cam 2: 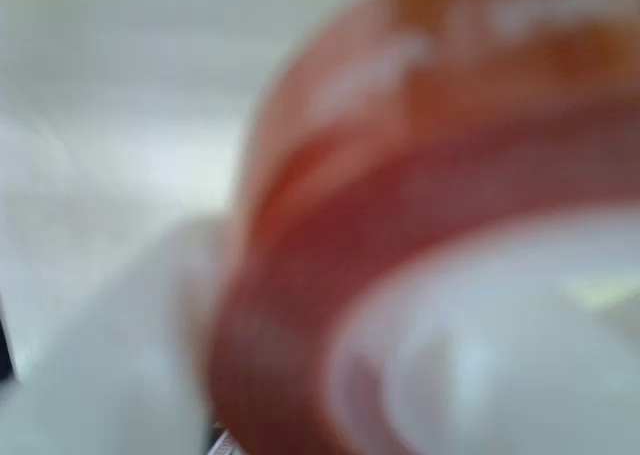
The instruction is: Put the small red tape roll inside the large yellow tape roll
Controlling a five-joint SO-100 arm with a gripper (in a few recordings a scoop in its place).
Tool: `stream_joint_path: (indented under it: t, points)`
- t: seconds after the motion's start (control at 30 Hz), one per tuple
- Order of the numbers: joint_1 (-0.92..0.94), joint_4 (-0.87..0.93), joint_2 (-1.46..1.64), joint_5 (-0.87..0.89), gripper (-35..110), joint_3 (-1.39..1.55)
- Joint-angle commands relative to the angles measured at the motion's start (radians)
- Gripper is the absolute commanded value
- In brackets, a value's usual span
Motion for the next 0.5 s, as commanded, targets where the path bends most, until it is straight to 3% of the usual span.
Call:
stream_joint_path:
  t: [0.0, 0.47]
  points:
    - [-0.112, -0.018, 0.149, 0.009, 0, 0.092]
    - [-0.380, -0.058, 0.097, 0.006, 0, 0.175]
